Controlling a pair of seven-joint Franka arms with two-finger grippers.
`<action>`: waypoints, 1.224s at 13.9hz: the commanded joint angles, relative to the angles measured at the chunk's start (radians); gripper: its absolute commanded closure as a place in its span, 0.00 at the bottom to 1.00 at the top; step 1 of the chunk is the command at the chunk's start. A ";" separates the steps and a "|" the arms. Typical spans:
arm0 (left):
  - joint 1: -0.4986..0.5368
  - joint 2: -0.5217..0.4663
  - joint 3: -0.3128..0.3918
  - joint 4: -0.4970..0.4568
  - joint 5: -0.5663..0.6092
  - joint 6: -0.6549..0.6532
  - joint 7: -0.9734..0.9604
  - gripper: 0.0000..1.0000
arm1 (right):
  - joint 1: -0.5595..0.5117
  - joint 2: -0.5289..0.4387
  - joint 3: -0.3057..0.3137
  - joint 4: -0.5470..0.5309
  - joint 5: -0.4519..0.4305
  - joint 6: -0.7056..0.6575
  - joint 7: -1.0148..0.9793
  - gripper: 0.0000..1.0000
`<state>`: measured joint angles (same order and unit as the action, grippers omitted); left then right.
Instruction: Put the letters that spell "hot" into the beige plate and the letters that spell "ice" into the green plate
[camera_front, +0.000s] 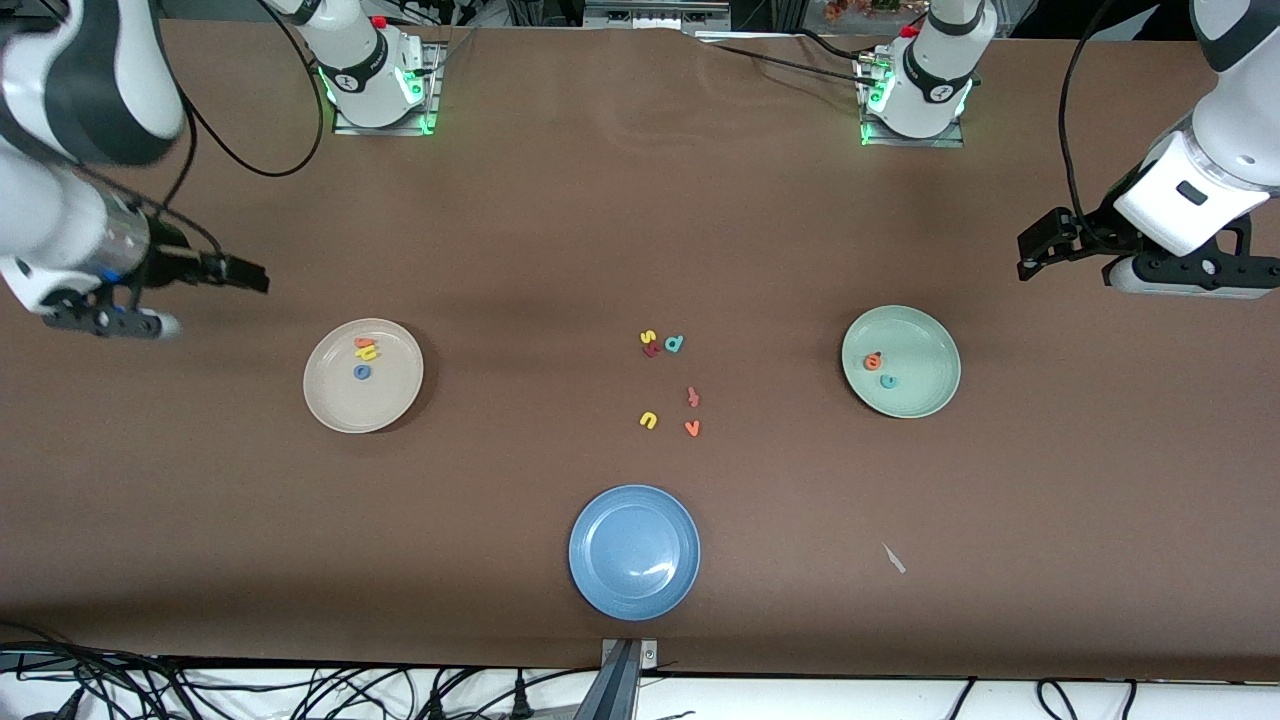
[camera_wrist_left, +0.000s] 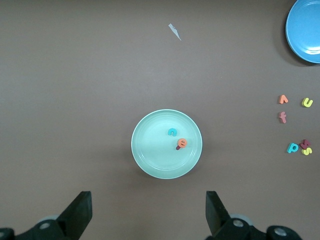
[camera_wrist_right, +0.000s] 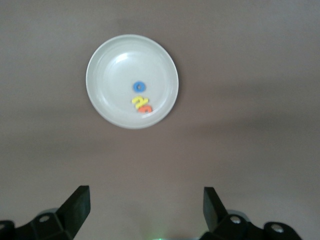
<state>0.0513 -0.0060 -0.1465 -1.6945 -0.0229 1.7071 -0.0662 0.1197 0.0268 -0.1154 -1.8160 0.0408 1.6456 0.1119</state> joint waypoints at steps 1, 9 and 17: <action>-0.001 0.009 -0.001 0.027 0.026 -0.023 0.014 0.00 | -0.023 -0.050 0.023 0.067 -0.019 -0.151 0.000 0.00; -0.001 0.009 -0.001 0.027 0.026 -0.023 0.014 0.00 | 0.002 -0.054 0.022 0.195 -0.044 -0.256 0.000 0.00; -0.001 0.009 0.001 0.027 0.026 -0.023 0.014 0.00 | 0.009 -0.018 0.020 0.218 -0.064 -0.248 -0.006 0.00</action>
<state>0.0514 -0.0060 -0.1465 -1.6943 -0.0229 1.7070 -0.0662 0.1281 -0.0024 -0.0943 -1.6296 -0.0122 1.4093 0.1119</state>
